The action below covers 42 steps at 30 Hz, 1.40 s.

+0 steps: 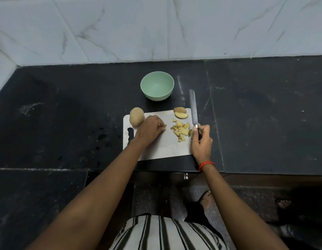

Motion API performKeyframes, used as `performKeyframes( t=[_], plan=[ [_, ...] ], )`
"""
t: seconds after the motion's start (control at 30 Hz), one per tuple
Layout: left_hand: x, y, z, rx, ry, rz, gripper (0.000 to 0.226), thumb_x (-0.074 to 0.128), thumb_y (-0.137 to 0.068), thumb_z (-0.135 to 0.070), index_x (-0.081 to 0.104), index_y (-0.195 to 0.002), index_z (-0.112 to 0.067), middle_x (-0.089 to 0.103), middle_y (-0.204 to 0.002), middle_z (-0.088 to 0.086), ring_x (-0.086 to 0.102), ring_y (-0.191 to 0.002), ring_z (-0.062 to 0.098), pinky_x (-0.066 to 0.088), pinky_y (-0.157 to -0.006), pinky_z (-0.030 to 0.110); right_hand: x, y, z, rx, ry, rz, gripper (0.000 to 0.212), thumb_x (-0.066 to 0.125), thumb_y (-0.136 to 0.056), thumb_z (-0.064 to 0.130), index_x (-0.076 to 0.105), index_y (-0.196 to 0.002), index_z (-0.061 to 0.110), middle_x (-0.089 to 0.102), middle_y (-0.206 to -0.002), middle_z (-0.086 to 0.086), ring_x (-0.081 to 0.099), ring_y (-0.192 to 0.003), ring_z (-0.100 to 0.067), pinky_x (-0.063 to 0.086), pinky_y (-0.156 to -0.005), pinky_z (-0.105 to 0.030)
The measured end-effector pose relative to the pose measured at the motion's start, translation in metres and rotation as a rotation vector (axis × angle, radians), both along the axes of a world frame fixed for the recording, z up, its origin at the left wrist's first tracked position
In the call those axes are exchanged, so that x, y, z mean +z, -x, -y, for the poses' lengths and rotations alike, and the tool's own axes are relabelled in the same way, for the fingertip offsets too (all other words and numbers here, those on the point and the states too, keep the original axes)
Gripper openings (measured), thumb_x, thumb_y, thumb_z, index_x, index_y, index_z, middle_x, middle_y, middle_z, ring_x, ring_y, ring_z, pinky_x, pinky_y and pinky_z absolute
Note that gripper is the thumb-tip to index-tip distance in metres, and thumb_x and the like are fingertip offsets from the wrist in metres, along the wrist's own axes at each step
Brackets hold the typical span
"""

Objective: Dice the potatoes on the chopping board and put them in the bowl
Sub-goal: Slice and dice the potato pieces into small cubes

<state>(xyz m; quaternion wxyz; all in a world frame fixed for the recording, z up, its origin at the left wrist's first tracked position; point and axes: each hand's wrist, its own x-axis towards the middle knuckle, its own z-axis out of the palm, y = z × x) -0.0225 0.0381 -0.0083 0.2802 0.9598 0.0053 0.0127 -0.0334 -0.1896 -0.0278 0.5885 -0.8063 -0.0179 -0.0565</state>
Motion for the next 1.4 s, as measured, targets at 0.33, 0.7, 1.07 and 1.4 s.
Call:
performKeyframes(
  t=[0.33,0.7,1.07,1.4],
  plan=[
    [-0.023,0.035,-0.007,0.139,0.174,0.109,0.029,0.073,-0.090,-0.011,0.069,-0.119,-0.010,0.059,-0.117,0.001,0.050,-0.107,0.008,0.042,-0.094,0.021,0.002,0.002,-0.002,0.031,0.066,0.000,0.015,0.048,-0.105,0.034,0.046,-0.098,0.020,0.064,-0.078,0.000,0.061,-0.069,-0.007,0.045,-0.054,-0.019],
    [-0.023,0.040,0.007,0.353,0.280,0.104,0.024,0.058,-0.101,-0.036,0.072,-0.116,-0.023,0.062,-0.088,-0.005,0.058,-0.077,0.004,0.050,-0.072,0.027,0.008,0.003,0.000,0.072,0.079,-0.029,0.016,0.050,-0.105,0.026,0.045,-0.094,0.016,0.058,-0.070,0.003,0.056,-0.062,-0.003,0.040,-0.050,-0.018],
    [-0.030,0.041,0.014,0.445,0.350,0.124,0.028,0.072,-0.093,-0.025,0.073,-0.119,-0.016,0.056,-0.093,-0.006,0.056,-0.079,0.004,0.047,-0.076,0.015,0.002,0.001,0.001,0.109,0.100,-0.009,0.018,0.047,-0.106,0.030,0.043,-0.094,0.018,0.057,-0.070,0.003,0.056,-0.062,-0.010,0.043,-0.051,-0.032],
    [-0.031,0.045,-0.008,0.238,0.339,0.055,0.052,0.070,-0.091,0.000,0.064,-0.135,-0.026,0.056,-0.125,-0.009,0.056,-0.088,0.000,0.049,-0.088,0.016,0.001,0.001,0.002,0.121,0.127,0.009,0.017,0.047,-0.105,0.032,0.044,-0.095,0.019,0.058,-0.069,0.002,0.058,-0.062,-0.012,0.044,-0.048,-0.034]
  ],
)
